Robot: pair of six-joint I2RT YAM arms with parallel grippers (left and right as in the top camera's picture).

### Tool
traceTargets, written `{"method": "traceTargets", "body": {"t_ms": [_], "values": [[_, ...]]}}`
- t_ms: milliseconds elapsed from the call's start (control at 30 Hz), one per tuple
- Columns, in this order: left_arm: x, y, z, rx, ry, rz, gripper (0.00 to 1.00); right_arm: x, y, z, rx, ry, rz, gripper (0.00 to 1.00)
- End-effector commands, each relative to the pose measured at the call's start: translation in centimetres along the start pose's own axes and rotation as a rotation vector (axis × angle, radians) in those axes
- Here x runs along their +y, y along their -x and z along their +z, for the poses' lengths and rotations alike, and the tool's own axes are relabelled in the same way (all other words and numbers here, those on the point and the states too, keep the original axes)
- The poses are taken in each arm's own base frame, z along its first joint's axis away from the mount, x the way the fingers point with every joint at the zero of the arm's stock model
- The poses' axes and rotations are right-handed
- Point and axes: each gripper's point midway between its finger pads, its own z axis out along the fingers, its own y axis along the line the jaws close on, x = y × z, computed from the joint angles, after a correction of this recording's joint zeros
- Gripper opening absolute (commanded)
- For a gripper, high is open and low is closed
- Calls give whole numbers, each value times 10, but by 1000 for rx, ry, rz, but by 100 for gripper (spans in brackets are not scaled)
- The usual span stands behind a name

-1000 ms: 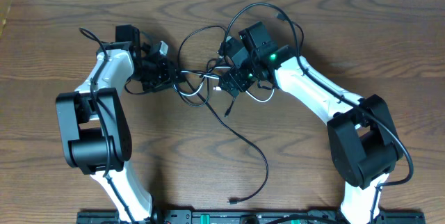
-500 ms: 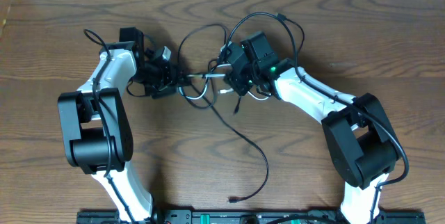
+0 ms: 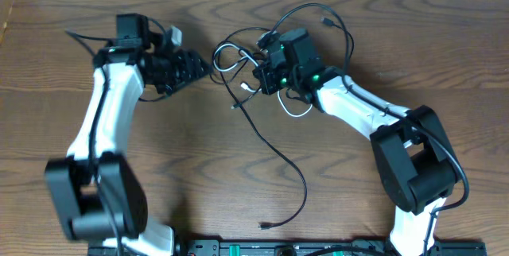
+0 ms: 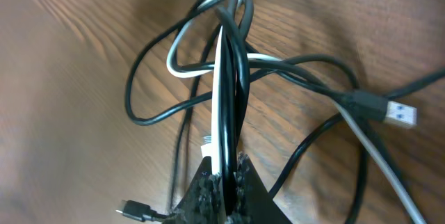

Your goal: Untangle cables

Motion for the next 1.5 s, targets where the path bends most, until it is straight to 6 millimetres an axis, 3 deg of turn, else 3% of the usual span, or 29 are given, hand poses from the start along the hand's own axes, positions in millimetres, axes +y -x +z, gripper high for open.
{"method": "traceTargets", "body": {"t_ms": [0, 100, 267, 467, 567, 667, 900, 1133, 1333, 1400, 1467], "values": [[-9, 12, -21, -83, 32, -94, 67, 11, 13, -14, -15, 130, 192, 1], [-10, 10, -21, -83, 31, -163, 67, 16, 26, -22, -39, 219, 219, 1], [-13, -5, -4, -42, 48, -277, 67, 22, 32, -30, -45, 296, 218, 1], [11, 3, 4, -182, 250, -547, 67, 25, 31, -29, -43, 299, 197, 1], [12, 1, 11, -214, 288, -624, 67, 26, 30, -28, -41, 301, 194, 1], [7, 0, 23, -211, 277, -655, 67, 28, 29, -28, -42, 304, 177, 1], [-2, 21, 55, -243, 195, -685, 67, 33, 27, -27, -38, 314, 147, 1], [6, 26, 85, -218, 172, -687, 67, 34, 25, -26, -31, 313, 139, 1], [7, 47, 113, -253, 91, -700, 67, 36, 24, -25, -29, 316, 132, 1], [7, 48, 119, -247, 78, -701, 63, 37, 24, -25, -28, 317, 132, 1], [9, 46, 126, -228, 71, -703, 53, 37, 24, -25, -28, 317, 129, 1]]}}
